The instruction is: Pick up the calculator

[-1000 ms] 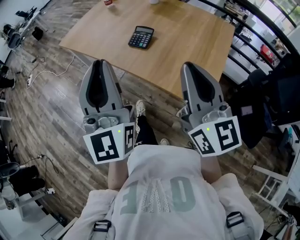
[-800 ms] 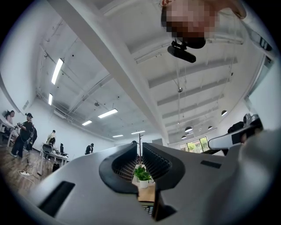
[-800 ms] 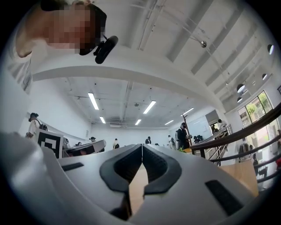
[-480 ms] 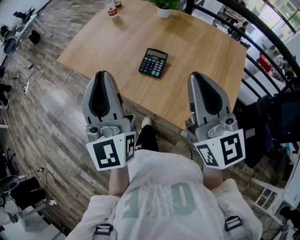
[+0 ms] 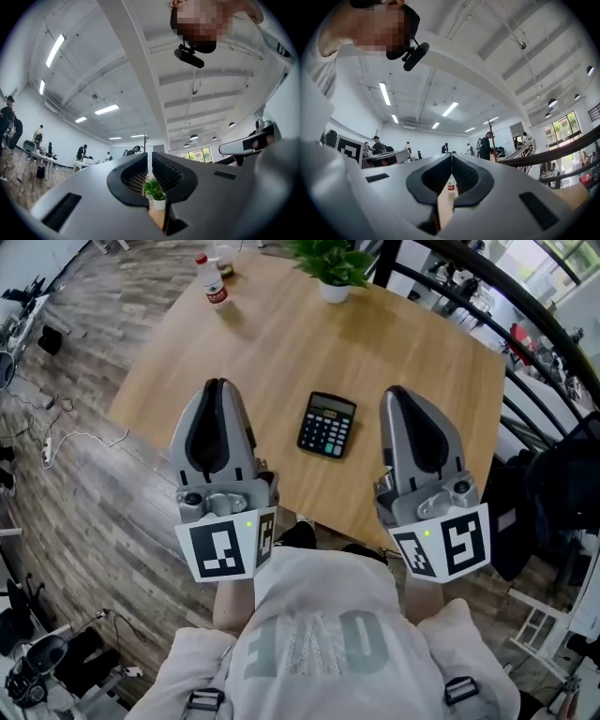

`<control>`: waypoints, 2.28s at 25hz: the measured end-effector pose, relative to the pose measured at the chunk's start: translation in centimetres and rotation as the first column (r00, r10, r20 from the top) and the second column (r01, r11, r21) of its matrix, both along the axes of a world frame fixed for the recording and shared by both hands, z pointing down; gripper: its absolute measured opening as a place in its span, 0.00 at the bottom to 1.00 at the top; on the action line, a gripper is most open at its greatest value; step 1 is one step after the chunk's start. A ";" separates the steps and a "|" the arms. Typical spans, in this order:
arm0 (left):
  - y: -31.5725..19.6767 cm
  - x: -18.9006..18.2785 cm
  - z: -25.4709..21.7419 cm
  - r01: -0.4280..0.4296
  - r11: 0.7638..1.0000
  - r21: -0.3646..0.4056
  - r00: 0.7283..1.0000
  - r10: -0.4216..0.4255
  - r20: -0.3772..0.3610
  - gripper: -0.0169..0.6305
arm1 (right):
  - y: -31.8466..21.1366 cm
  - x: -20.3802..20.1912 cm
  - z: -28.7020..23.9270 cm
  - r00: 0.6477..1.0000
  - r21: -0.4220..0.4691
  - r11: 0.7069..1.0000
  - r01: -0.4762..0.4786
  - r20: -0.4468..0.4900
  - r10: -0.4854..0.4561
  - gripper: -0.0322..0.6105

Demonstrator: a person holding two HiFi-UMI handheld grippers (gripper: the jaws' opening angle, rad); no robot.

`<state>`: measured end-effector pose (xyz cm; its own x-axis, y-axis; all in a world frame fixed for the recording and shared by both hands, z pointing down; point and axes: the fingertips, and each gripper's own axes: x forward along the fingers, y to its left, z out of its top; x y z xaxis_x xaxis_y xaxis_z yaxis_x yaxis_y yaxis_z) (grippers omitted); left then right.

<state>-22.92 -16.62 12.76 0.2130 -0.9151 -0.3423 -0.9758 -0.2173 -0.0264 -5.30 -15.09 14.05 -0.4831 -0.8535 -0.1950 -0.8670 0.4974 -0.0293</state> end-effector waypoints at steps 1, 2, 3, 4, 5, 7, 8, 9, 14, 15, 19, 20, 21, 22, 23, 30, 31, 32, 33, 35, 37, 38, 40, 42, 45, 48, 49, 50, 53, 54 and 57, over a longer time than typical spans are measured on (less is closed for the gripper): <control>-0.8 0.0 0.2 -0.019 1.000 -0.009 1.000 0.019 0.003 0.08 | -0.7 -0.3 0.3 1.000 -0.009 1.000 -0.013 0.001 0.013 0.08; -1.5 0.0 0.5 -0.034 0.999 -0.018 0.999 0.035 0.006 0.08 | -1.2 -0.5 0.6 1.000 -0.017 1.000 -0.024 0.001 0.024 0.08; -2.1 0.1 0.9 -0.047 0.999 -0.027 0.999 0.047 0.008 0.08 | -1.7 -0.6 1.1 0.999 -0.026 0.999 -0.034 0.000 0.034 0.08; -2.7 0.3 1.4 -0.056 0.998 -0.037 0.998 0.057 0.011 0.08 | -2.2 -0.6 1.5 0.999 -0.036 0.998 -0.042 -0.002 0.042 0.08; -3.2 0.6 1.9 -0.064 0.997 -0.049 0.998 0.065 0.014 0.08 | -2.6 -0.4 2.1 0.999 -0.047 0.998 -0.049 -0.003 0.049 0.08; -4.3 1.4 3.1 -0.074 0.994 -0.079 0.997 0.076 0.024 0.08 | -3.5 0.1 2.9 0.998 -0.072 0.996 -0.055 0.000 0.055 0.08; -4.7 1.7 3.6 -0.075 0.993 -0.091 0.997 0.078 0.029 0.08 | -3.8 0.5 3.3 0.998 -0.082 0.995 -0.055 0.005 0.056 0.08; -5.1 2.0 3.9 -0.075 0.992 -0.100 0.996 0.078 0.034 0.08 | -4.1 0.8 3.6 0.998 -0.090 0.995 -0.054 0.009 0.055 0.08; -6.4 3.4 5.7 -0.092 0.983 -0.160 0.995 0.098 0.025 0.08 | -4.8 2.3 5.2 0.998 -0.132 0.990 -0.038 0.041 0.044 0.08; -6.6 3.8 6.0 -0.093 0.981 -0.169 0.995 0.099 0.025 0.08 | -5.0 2.5 5.4 0.998 -0.139 0.990 -0.036 0.042 0.042 0.08; -7.4 5.7 6.6 -0.161 0.969 -0.186 0.986 0.168 0.019 0.08 | -5.6 3.1 6.4 0.998 -0.158 0.987 -0.039 0.041 0.046 0.08; -7.5 6.4 6.9 -0.198 0.961 -0.194 0.978 0.206 0.019 0.08 | -5.7 3.2 6.8 0.998 -0.168 0.985 -0.041 0.044 0.049 0.08; -7.8 7.0 7.2 -0.235 0.949 -0.208 0.969 0.246 0.027 0.08 | -5.8 3.3 7.1 0.998 -0.180 0.983 -0.042 0.047 0.052 0.08; -8.3 7.6 7.7 -0.270 0.935 -0.230 0.957 0.287 0.046 0.10 | -6.0 3.5 7.5 0.997 -0.193 0.980 -0.045 0.049 0.055 0.08; -8.9 8.1 8.2 -0.302 0.919 -0.255 0.941 0.329 0.072 0.15 | -6.2 3.7 7.9 0.997 -0.206 0.977 -0.047 0.052 0.059 0.08; -13.2 10.7 10.5 -0.440 0.818 -0.370 0.827 0.530 0.190 0.44 | -6.9 4.3 10.4 0.995 -0.275 0.959 -0.065 0.060 0.085 0.08; -13.8 11.7 11.5 -0.470 0.778 -0.416 0.783 0.585 0.211 0.44 | -7.2 4.6 10.8 0.995 -0.286 0.956 -0.066 0.059 0.086 0.08; -14.1 13.0 12.9 -0.504 0.716 -0.483 0.714 0.660 0.233 0.44 | -7.5 4.9 11.2 0.995 -0.297 0.953 -0.064 0.059 0.085 0.08; -14.1 14.3 14.8 -0.538 0.627 -0.564 0.611 0.750 0.252 0.44 | -7.8 5.3 11.7 0.995 -0.310 0.949 -0.062 0.061 0.085 0.08; -13.2 16.8 19.3 -0.567 0.406 -0.717 0.327 0.910 0.256 0.44 | -8.3 6.1 12.7 0.994 -0.338 0.939 -0.058 0.070 0.086 0.08; -11.9 17.9 23.9 -0.513 0.221 -0.829 0.078 0.974 0.212 0.44 | -8.7 6.6 13.9 0.993 -0.368 0.928 -0.057 0.078 0.091 0.08; -11.4 18.0 26.0 -0.465 0.149 -0.873 -0.006 0.985 0.171 0.44 | -8.8 6.7 14.5 0.993 -0.383 0.922 -0.055 0.079 0.092 0.08; -10.8 18.0 29.4 -0.363 0.028 -0.931 -0.115 0.991 0.074 0.44 | -9.2 6.8 15.6 0.993 -0.411 0.910 -0.046 0.082 0.087 0.08; -10.4 17.8 31.9 -0.260 -0.058 -0.964 -0.194 0.981 -0.007 0.44 | -9.7 6.7 16.6 0.993 -0.433 0.901 -0.032 0.088 0.078 0.08; -10.0 17.1 34.7 -0.088 -0.148 -0.985 -0.292 0.949 -0.117 0.44 | -10.2 6.8 17.9 0.992 -0.463 0.886 -0.015 0.104 0.071 0.08; -9.2 16.3 36.2 0.076 -0.245 -0.967 -0.348 0.902 -0.256 0.44 | -10.4 6.8 19.3 0.990 -0.501 0.866 0.002 0.126 0.070 0.08; -9.0 16.3 36.6 0.113 -0.266 -0.957 -0.361 0.887 -0.289 0.44 | -10.5 6.8 19.7 0.989 -0.508 0.861 0.008 0.132 0.068 0.08; -8.9 16.4 36.8 0.140 -0.282 -0.949 -0.372 0.874 -0.314 0.44 | -10.7 6.9 20.0 0.988 -0.513 0.859 0.013 0.136 0.066 0.08; -8.4 16.6 37.7 0.211 -0.323 -0.923 -0.394 0.836 -0.383 0.44 | -11.2 7.1 20.4 0.986 -0.523 0.852 0.031 0.156 0.059 0.08; -8.0 16.4 38.0 0.244 -0.340 -0.908 -0.398 0.819 -0.414 0.44 | -11.2 7.1 20.5 0.985 -0.527 0.849 0.037 0.161 0.057 0.08; -6.8 15.5 38.7 0.335 -0.378 -0.863 -0.400 0.773 -0.493 0.43 | -11.4 7.0 20.9 0.985 -0.535 0.843 0.050 0.166 0.047 0.08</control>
<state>-7.47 -23.43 51.48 -0.0998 0.6848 0.7218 0.3399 -0.6584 0.6716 1.66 -26.49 34.92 -0.4866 -0.8467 0.2150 -0.8241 0.3633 -0.4345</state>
